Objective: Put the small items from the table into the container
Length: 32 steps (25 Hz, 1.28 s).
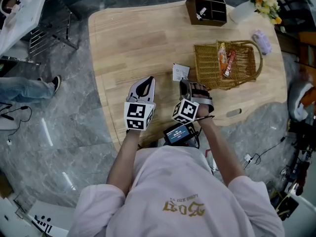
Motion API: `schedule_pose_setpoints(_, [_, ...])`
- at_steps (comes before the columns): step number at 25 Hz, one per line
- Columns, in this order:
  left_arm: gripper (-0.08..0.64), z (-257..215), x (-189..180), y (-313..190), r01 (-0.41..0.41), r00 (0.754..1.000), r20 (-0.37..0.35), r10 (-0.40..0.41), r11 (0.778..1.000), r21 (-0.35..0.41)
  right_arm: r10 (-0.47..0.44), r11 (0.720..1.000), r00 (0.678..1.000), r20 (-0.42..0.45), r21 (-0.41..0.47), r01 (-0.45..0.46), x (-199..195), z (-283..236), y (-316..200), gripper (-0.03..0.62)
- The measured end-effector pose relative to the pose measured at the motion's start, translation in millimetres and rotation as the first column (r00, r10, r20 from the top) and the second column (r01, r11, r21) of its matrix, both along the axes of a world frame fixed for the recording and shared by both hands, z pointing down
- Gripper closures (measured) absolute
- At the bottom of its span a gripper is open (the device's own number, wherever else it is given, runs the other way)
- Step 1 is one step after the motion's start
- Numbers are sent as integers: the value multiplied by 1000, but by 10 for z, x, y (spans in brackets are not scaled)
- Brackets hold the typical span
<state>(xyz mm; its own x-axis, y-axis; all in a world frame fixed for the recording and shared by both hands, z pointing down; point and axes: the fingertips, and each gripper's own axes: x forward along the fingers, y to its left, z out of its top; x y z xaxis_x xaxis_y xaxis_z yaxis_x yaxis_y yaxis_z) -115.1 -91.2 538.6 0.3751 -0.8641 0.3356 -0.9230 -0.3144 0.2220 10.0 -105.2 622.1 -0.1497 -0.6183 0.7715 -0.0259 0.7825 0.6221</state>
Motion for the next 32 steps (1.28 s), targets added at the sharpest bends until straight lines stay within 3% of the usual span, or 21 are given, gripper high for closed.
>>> schedule_pose_setpoints(8, [552, -149, -35, 47, 28, 999, 16, -28, 999, 29, 46, 999, 990, 130, 4, -47, -45, -332, 155, 575])
schedule_pose_setpoints(16, [552, -610, -10, 49, 44, 999, 7, -46, 992, 121, 77, 995, 960, 271, 34, -90, -84, -796, 227, 575])
schedule_pose_setpoints(22, [552, -718, 53, 42, 49, 999, 7, -51, 990, 135, 89, 993, 941, 328, 41, -108, -57, -1021, 297, 575])
schedule_pose_setpoints(29, [552, -890, 29, 52, 60, 998, 15, -64, 985, 163, 105, 988, 898, 428, 54, -142, -67, -1318, 307, 575])
schedule_pose_setpoints(32, [552, -959, -10, 48, 82, 996, 11, -85, 983, 162, 121, 985, 865, 488, 48, -165, -53, -1466, 303, 575])
